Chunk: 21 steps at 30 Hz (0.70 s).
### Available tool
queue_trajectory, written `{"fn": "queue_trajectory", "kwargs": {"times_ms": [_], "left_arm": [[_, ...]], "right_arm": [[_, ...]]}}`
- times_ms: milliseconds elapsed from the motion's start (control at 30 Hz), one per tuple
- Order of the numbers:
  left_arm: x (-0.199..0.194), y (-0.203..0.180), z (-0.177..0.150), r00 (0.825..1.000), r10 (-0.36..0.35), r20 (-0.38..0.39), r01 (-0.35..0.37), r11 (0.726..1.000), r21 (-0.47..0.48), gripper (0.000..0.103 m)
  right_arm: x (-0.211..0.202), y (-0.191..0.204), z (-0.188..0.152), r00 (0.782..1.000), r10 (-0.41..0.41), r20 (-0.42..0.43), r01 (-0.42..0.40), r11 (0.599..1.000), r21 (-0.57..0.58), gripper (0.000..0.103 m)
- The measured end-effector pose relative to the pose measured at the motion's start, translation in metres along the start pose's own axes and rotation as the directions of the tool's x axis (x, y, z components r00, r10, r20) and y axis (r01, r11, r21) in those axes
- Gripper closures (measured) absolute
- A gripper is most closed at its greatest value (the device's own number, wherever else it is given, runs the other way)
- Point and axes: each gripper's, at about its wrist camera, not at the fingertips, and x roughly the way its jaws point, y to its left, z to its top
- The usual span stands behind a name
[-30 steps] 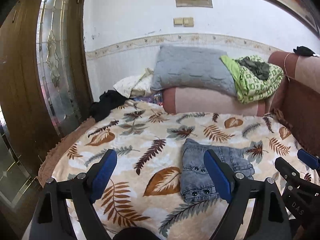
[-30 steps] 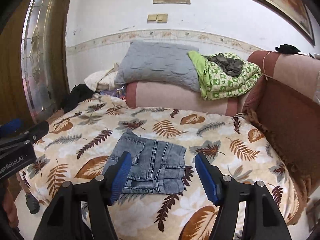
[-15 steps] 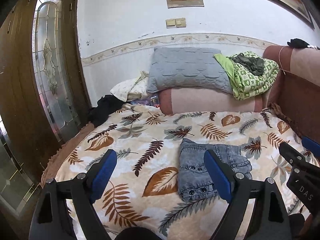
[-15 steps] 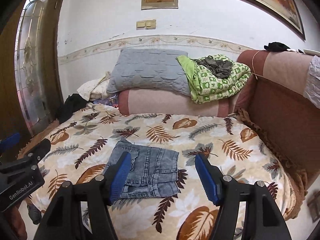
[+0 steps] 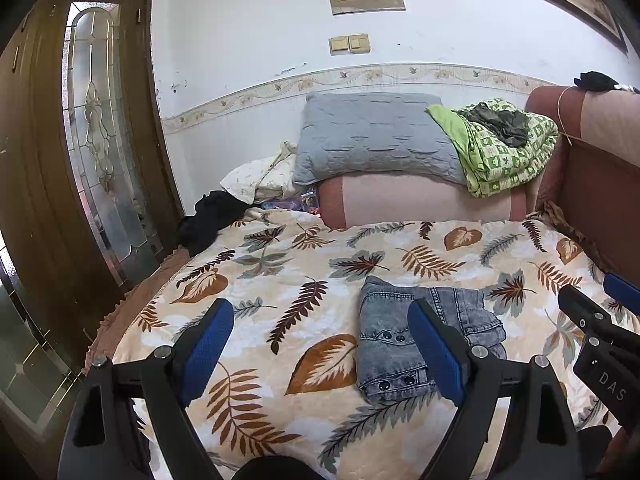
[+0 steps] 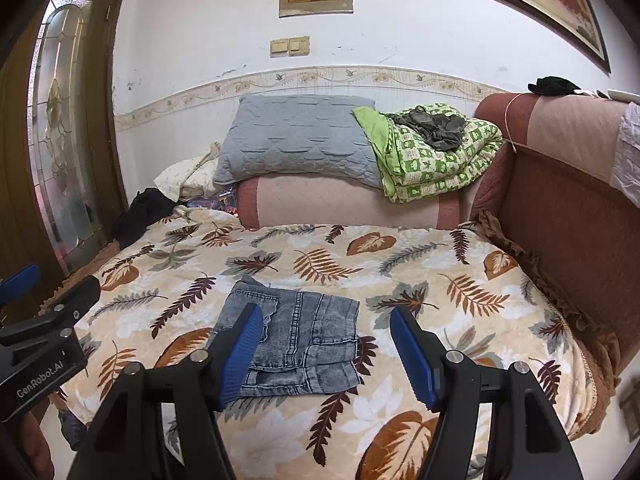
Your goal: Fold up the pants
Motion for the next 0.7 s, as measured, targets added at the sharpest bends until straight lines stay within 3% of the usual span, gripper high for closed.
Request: {"fn": "queue_trajectory", "kwargs": {"times_ms": [700], "left_arm": [[0.0074, 0.0005, -0.0027, 1.0, 0.001, -0.017, -0.001, 1.0, 0.007, 0.014]], "right_arm": [[0.0033, -0.0036, -0.0019, 1.0, 0.0, -0.009, 0.0, 1.0, 0.008, 0.033]]}}
